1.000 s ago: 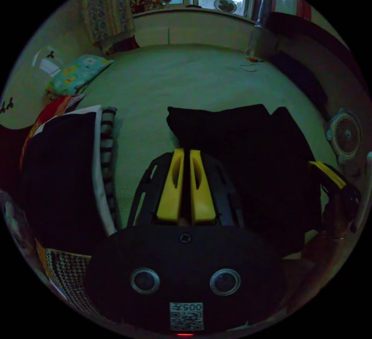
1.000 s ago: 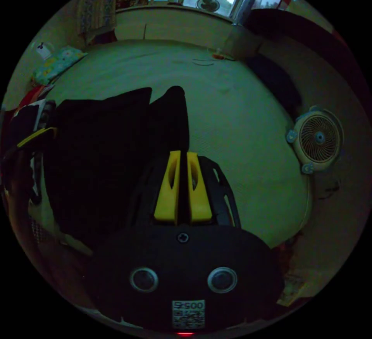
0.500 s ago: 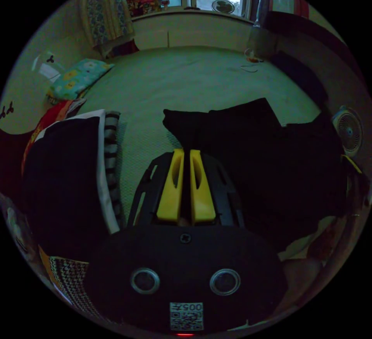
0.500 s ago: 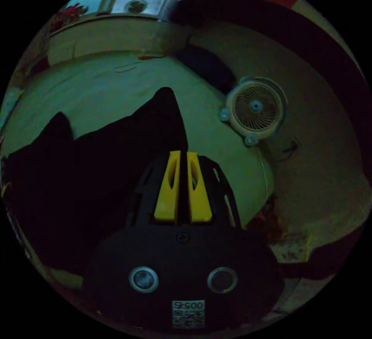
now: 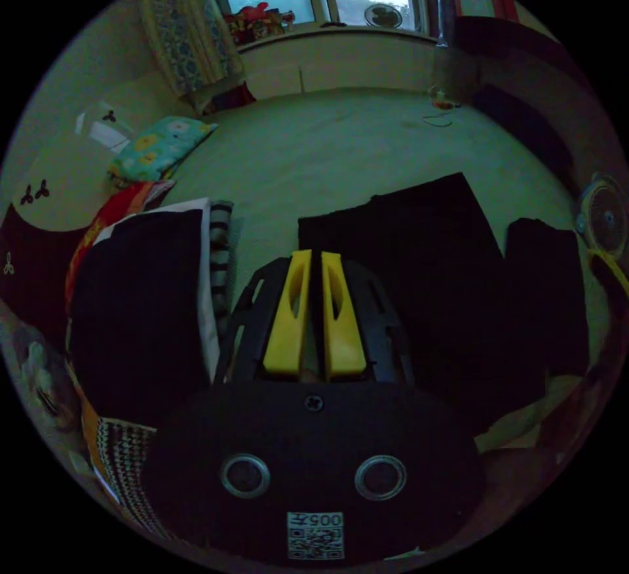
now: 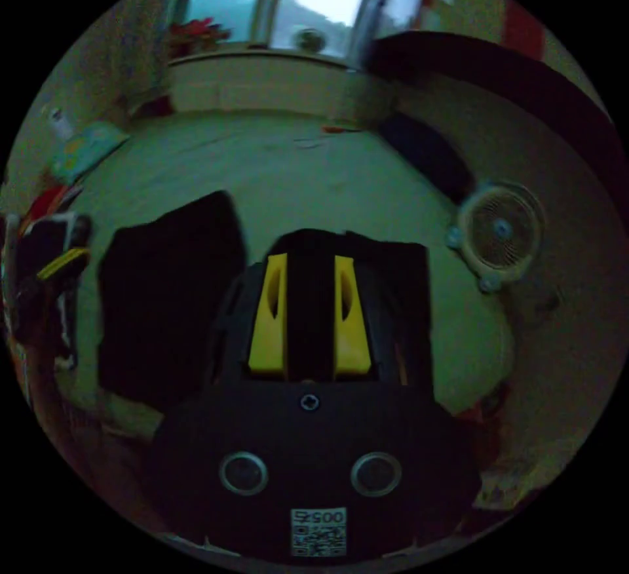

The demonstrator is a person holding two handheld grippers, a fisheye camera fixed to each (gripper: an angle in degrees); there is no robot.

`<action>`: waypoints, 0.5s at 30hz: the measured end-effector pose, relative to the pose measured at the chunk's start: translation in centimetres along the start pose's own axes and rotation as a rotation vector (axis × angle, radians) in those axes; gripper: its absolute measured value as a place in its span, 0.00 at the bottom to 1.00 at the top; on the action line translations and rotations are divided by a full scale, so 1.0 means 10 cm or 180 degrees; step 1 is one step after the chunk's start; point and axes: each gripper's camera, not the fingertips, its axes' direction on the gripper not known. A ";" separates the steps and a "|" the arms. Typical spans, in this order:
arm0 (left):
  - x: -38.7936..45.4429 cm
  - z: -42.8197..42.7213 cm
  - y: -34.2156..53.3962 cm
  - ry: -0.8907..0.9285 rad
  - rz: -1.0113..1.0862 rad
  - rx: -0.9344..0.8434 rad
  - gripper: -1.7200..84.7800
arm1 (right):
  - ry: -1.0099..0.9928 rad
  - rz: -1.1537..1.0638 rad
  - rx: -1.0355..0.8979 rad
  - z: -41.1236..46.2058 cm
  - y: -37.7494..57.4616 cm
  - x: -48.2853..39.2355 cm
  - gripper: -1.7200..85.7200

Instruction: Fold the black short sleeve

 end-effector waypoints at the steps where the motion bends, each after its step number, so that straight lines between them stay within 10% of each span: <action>1: -0.03 0.00 0.07 0.0065 -0.0021 -0.0053 0.08 | -0.0152 -0.0113 -0.0041 0.02 -0.01 -0.15 0.10; 15: -0.12 0.19 1.03 -0.0076 0.0285 -0.0526 0.12 | -0.0359 -0.0909 -0.0807 0.71 -0.15 -2.05 0.14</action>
